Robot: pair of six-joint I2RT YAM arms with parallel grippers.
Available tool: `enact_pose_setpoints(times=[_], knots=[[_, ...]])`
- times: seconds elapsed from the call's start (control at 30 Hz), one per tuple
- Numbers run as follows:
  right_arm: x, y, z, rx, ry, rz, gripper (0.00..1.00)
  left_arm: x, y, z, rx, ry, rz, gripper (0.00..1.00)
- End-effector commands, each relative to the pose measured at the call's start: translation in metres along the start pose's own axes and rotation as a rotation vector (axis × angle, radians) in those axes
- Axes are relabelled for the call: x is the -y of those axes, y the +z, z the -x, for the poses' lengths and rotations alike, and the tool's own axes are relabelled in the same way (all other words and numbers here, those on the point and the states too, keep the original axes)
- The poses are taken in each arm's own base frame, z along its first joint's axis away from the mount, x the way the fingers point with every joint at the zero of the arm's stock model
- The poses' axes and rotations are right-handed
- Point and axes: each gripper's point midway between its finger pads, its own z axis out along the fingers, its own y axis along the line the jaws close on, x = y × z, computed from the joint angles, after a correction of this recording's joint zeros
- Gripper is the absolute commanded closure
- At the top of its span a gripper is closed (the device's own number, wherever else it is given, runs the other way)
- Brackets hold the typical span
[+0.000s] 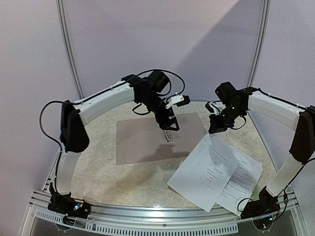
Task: Put the files into the folder
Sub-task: Pick up the file from the center of the board, then pass from the right arm to the left
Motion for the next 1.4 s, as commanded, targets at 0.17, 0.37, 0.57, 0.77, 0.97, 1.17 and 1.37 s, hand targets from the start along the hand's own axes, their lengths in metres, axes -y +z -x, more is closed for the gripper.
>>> enact_pose_setpoints(times=[0.17, 0.37, 0.57, 0.77, 0.97, 1.17, 1.37], knots=[[-0.004, -0.016, 0.005, 0.033, 0.053, 0.059, 1.0, 0.053, 0.065, 0.023, -0.044, -0.008, -0.094, 0.06], [-0.009, -0.021, 0.005, 0.053, 0.069, 0.095, 1.0, 0.07, 0.098, 0.005, -0.078, -0.119, -0.195, 0.12], [-0.013, -0.031, 0.005, 0.072, 0.068, 0.11, 1.0, 0.052, 0.11, 0.007, -0.072, -0.126, -0.105, 0.27], [-0.01, -0.04, 0.009, 0.082, 0.066, 0.081, 1.0, 0.06, 0.107, 0.014, -0.045, -0.155, -0.149, 0.85], [0.034, -0.036, 0.001, 0.079, 0.15, -0.116, 0.6, 0.067, 0.094, 0.016, -0.035, -0.213, -0.209, 1.0], [0.078, -0.032, -0.042, 0.095, 0.371, -0.154, 0.33, 0.045, 0.098, -0.003, -0.05, -0.326, -0.216, 1.0], [0.065, 0.003, -0.08, 0.061, 0.512, 0.016, 0.2, 0.035, 0.105, -0.013, -0.052, -0.364, -0.228, 1.0]])
